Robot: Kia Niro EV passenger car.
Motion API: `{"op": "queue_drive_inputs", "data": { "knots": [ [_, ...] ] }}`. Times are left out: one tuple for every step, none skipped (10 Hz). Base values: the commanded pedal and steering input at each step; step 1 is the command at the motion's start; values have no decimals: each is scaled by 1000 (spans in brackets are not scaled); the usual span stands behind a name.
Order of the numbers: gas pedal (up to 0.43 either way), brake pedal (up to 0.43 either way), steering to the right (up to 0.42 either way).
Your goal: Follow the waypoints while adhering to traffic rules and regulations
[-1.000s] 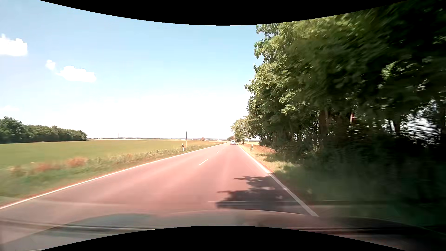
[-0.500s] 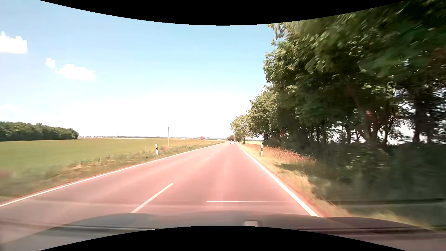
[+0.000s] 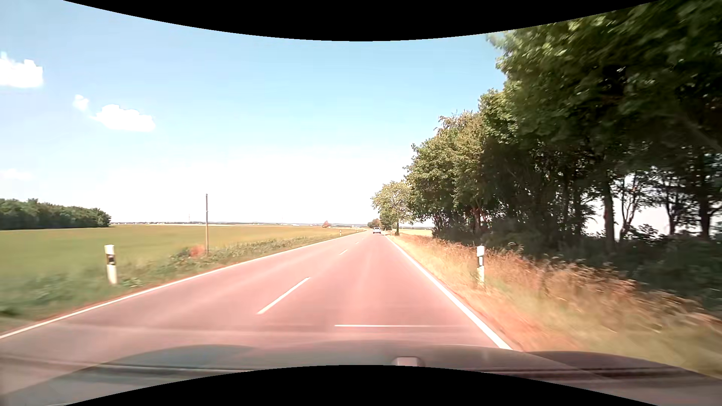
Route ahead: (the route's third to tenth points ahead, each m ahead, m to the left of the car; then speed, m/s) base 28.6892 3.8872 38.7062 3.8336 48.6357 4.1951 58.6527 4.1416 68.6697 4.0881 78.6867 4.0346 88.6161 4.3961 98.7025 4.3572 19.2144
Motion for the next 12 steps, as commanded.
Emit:
{"op": "queue_drive_inputs", "data": {
  "knots": [
    [378, 0, 0],
    [378, 0, 0],
    [378, 0, 0],
    [350, 0, 0],
    [319, 0, 0],
    [319, 0, 0],
    [311, 0, 0],
    [311, 0, 0],
    [299, 0, 0],
    [299, 0, 0],
    [287, 0, 0],
    [280, 0, 0]
  ]
}}
